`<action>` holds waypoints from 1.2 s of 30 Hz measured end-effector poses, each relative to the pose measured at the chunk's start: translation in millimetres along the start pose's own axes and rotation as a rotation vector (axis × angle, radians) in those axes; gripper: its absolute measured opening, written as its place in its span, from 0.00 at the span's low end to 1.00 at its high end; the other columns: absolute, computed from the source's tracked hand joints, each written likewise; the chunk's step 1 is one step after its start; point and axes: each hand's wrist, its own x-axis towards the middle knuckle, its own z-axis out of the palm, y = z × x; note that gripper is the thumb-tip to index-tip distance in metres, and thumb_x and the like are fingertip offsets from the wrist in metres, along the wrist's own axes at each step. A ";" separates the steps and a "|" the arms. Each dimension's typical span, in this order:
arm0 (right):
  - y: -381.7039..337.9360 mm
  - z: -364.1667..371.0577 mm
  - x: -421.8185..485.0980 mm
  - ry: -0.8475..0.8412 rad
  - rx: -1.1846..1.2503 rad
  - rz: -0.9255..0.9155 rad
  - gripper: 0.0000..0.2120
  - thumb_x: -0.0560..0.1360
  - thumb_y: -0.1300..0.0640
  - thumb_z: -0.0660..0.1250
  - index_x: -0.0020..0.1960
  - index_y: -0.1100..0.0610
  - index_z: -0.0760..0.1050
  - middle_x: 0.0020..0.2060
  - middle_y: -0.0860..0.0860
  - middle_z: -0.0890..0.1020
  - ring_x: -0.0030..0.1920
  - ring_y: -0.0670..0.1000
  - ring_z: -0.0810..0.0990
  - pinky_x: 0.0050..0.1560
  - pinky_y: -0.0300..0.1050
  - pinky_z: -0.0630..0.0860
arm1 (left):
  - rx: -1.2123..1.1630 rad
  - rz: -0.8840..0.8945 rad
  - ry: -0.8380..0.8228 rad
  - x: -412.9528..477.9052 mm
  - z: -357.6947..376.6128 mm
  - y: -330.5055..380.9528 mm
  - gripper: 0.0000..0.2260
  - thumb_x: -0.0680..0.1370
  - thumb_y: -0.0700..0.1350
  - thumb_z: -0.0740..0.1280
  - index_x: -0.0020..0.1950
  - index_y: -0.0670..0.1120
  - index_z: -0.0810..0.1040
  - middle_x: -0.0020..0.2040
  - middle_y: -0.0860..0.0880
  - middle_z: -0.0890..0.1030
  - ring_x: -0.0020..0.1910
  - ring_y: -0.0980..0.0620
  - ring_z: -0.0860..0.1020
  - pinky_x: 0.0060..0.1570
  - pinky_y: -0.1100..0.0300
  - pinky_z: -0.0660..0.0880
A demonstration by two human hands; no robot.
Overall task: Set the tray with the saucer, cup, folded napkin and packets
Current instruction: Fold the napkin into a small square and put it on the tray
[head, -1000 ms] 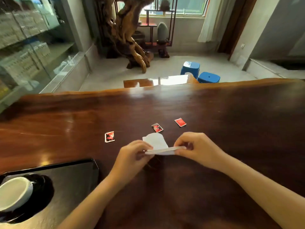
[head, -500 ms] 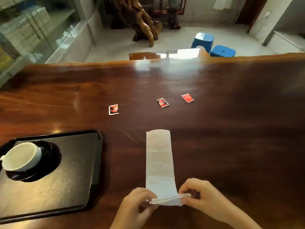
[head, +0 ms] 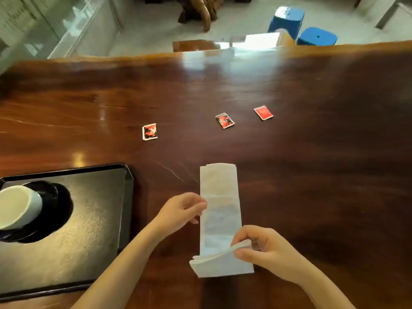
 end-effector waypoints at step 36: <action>31.6 -61.4 188.4 0.416 0.068 -0.020 0.04 0.75 0.52 0.66 0.49 0.50 0.77 0.44 0.47 0.81 0.46 0.48 0.82 0.41 0.38 0.78 | -0.073 -0.009 0.052 149.5 -38.9 -26.2 0.10 0.81 0.47 0.58 0.52 0.52 0.80 0.46 0.54 0.83 0.45 0.60 0.81 0.39 0.71 0.77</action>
